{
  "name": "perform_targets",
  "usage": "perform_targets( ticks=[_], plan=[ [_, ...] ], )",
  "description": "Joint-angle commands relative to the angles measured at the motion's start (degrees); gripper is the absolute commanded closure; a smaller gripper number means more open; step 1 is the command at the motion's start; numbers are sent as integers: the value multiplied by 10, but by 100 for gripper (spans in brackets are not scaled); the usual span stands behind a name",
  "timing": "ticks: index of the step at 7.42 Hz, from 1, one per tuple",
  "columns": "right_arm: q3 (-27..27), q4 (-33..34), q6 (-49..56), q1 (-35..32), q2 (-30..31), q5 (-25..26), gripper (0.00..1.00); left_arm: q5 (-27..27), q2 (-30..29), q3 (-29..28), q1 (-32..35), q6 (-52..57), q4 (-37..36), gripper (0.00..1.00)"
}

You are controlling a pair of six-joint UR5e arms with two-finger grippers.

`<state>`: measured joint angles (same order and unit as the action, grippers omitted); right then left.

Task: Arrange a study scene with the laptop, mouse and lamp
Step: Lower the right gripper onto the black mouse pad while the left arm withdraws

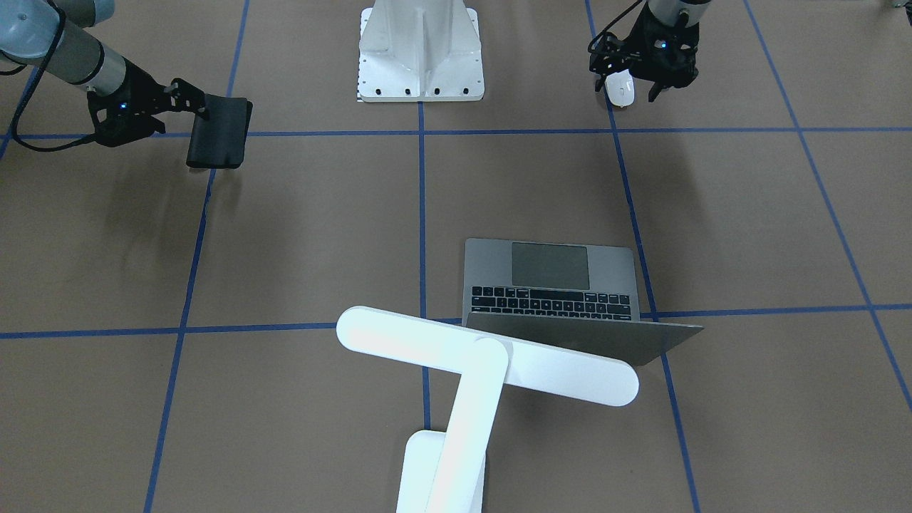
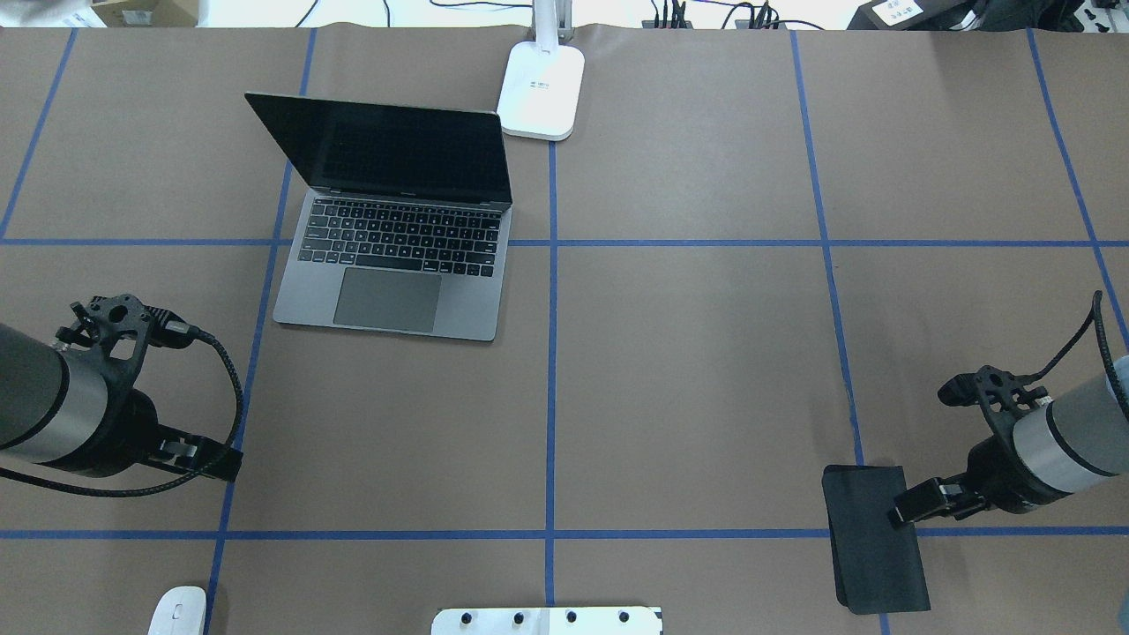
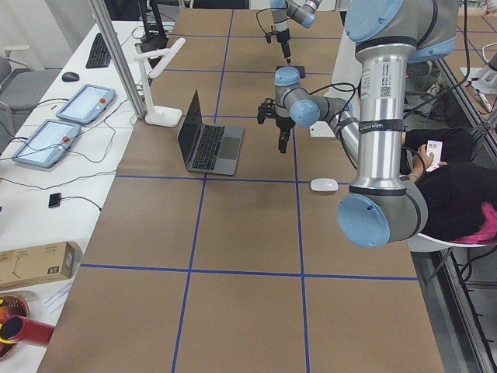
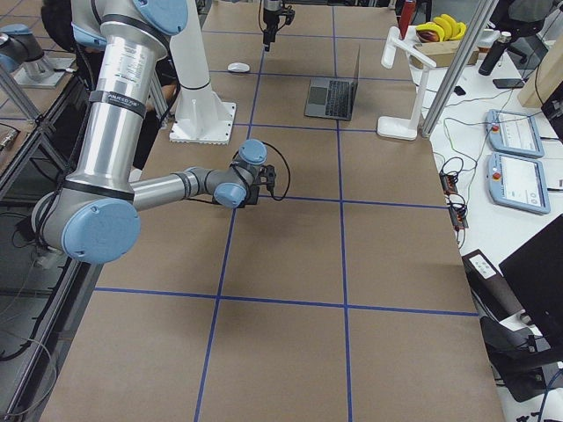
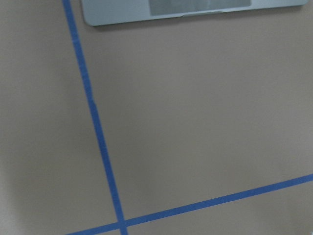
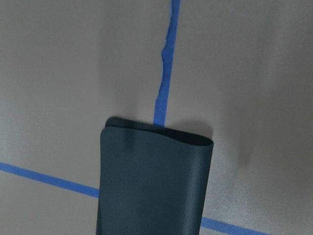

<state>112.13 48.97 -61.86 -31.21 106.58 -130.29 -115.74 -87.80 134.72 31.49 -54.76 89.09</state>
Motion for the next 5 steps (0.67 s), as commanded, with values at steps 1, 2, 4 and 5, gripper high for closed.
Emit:
perform_targets(
  ticks=[1,2,4,5],
  plan=[
    [-12,0,0,15,-4,-1,3,1,4,2,1,3,1,1],
    [-12,0,0,25,-4,-1,4,1,4,2,0,4,1,1],
    [-13,1,0,42,-5,-3,17,2,16,2,1,4,3,1],
    [-15,6,0,49,-4,-2,17,2,17,2,1,5,4,1]
  ],
)
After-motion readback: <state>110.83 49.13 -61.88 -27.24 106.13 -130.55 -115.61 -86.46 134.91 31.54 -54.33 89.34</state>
